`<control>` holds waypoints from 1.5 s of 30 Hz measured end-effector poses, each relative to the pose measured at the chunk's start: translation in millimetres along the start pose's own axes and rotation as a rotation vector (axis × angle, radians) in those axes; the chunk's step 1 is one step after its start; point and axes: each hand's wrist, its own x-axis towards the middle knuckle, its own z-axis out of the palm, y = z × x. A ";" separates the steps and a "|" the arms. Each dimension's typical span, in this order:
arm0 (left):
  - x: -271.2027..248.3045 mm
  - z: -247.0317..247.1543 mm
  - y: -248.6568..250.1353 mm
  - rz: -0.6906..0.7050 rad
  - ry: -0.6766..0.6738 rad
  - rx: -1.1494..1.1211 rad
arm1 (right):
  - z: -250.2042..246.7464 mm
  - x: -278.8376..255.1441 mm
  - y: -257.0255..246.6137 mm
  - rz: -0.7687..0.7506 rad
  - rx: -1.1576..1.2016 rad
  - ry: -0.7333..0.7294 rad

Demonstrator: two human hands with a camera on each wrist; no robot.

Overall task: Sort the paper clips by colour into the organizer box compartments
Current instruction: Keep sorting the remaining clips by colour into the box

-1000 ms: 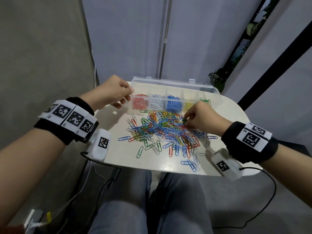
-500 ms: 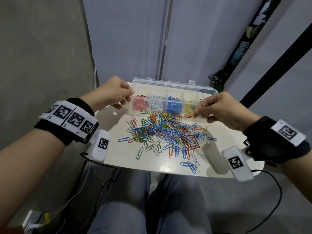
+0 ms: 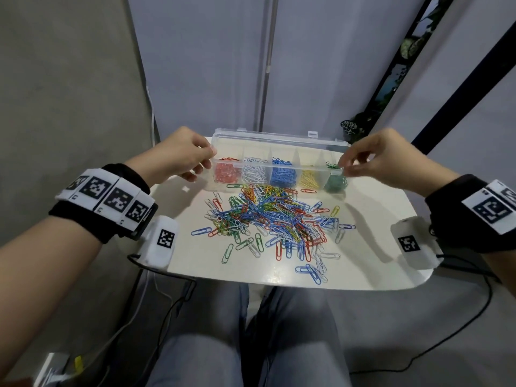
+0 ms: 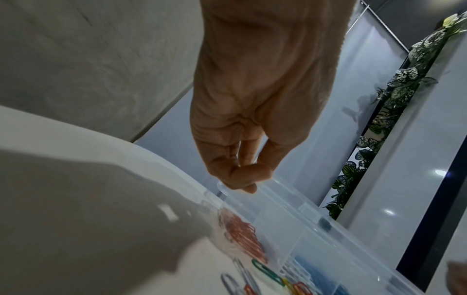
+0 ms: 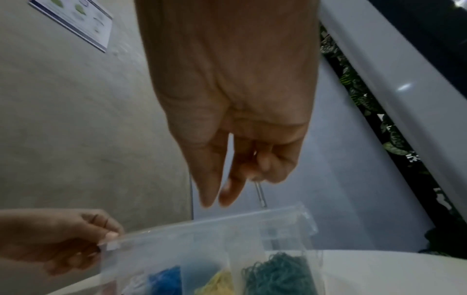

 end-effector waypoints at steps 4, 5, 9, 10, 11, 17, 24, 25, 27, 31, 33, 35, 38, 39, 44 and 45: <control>0.3 0.4 -0.6 0.000 0.002 -0.001 | 18.2 -11.9 7.1 -0.062 -0.178 -0.266; 0.2 0.7 -0.6 0.000 0.002 0.001 | 21.6 -12.2 10.3 -0.051 -0.200 -0.273; 0.2 0.4 -0.1 -0.003 0.006 0.010 | 33.4 -12.5 14.8 -0.046 -0.223 -0.318; 0.1 0.4 0.2 -0.003 0.004 0.010 | 37.5 -12.8 15.6 -0.057 -0.239 -0.336; 0.0 0.3 0.5 -0.003 0.003 0.009 | 41.4 -13.0 16.6 -0.063 -0.257 -0.350; -0.2 0.2 0.7 -0.005 0.007 0.005 | 49.6 -10.2 18.3 -0.032 -0.305 -0.374; -1.1 0.6 0.4 -0.001 0.006 0.004 | 53.4 -17.3 16.3 -0.070 -0.321 -0.299; -1.1 0.5 0.3 -0.001 0.007 0.004 | 53.5 -17.1 16.3 -0.065 -0.318 -0.299; -1.1 0.6 0.2 -0.002 0.006 -0.001 | 53.9 -17.1 17.2 -0.026 -0.306 -0.306; -1.5 0.6 -0.1 0.002 0.006 -0.003 | 55.9 -18.5 19.1 0.054 -0.270 -0.288; -1.4 0.8 -0.3 0.001 0.004 -0.004 | 55.6 -19.7 17.0 0.075 -0.267 -0.301; -1.3 1.0 0.1 -0.001 0.000 -0.007 | 52.9 -21.0 12.9 0.081 -0.289 -0.313; -1.2 0.5 0.5 -0.002 0.001 -0.012 | 52.5 -17.8 3.5 0.031 -0.206 -0.193; -1.3 0.3 0.5 -0.002 0.004 -0.013 | 54.2 -15.4 -0.9 0.024 -0.114 -0.153; -2.0 0.5 1.4 -0.001 0.003 -0.003 | 71.1 -2.7 -24.5 0.072 0.178 -0.218; -2.3 0.6 1.5 -0.001 0.002 -0.001 | 74.4 -0.8 -27.4 0.090 0.168 -0.231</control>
